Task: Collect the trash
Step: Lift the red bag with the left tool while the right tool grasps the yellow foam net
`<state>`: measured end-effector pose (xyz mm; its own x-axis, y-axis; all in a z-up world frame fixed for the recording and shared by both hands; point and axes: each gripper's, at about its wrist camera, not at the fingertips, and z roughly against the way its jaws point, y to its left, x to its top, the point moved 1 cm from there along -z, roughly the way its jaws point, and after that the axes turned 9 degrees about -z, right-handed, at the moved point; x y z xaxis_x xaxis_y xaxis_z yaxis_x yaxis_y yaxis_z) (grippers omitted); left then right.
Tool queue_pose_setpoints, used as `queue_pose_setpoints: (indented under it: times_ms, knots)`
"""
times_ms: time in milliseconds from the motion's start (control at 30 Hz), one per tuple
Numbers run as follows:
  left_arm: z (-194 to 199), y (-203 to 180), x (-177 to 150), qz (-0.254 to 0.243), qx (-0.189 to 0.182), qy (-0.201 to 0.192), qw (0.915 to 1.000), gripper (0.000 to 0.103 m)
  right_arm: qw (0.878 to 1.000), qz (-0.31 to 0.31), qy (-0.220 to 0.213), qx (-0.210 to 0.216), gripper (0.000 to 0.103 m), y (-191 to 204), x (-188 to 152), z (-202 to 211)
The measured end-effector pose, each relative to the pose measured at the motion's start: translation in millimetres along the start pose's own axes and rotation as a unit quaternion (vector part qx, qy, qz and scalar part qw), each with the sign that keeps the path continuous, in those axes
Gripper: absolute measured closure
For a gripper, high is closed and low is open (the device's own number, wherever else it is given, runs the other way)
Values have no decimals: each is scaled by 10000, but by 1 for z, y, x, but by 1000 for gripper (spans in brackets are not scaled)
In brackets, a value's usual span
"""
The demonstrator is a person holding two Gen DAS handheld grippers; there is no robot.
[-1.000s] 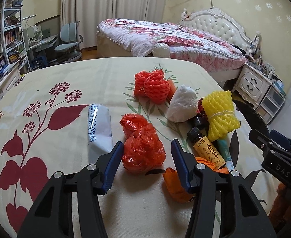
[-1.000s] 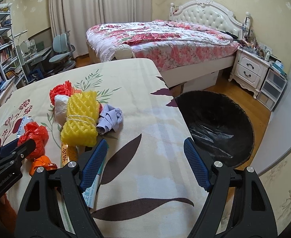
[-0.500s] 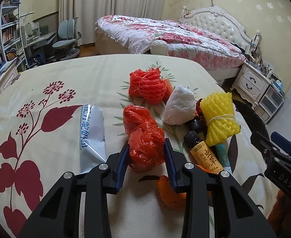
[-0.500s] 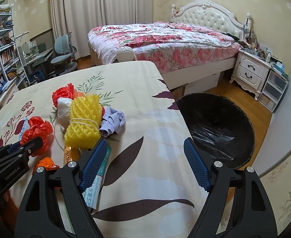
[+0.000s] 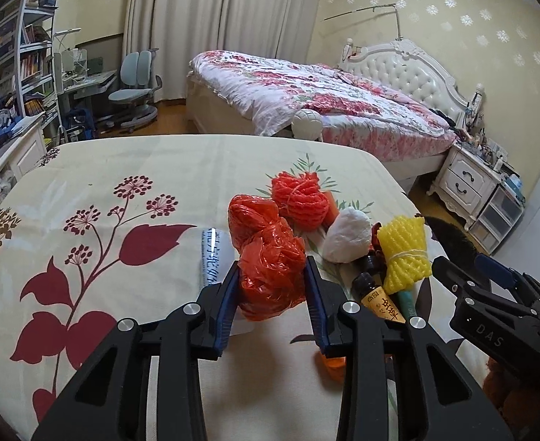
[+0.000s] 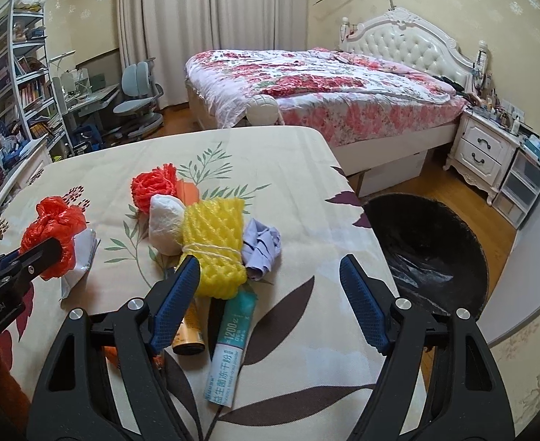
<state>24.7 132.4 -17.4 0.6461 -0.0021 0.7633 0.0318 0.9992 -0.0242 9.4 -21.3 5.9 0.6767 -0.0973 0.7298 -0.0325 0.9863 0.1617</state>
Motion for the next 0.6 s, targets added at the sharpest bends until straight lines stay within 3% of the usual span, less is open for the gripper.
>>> queue_pose_setpoints:
  times_ms: [433,533,600]
  knots:
    - [2,27,-5,197,192,-60,9996,67,9988,332,317,142,48,31,-2,-30]
    - [2,28,-4,204,201,-65,9996,67,9986,366,301,231,62,34,-2,-30]
    - [2,28,-4,204,185,-74,9996,67,9985,363,286,280,66,35,-1,-28]
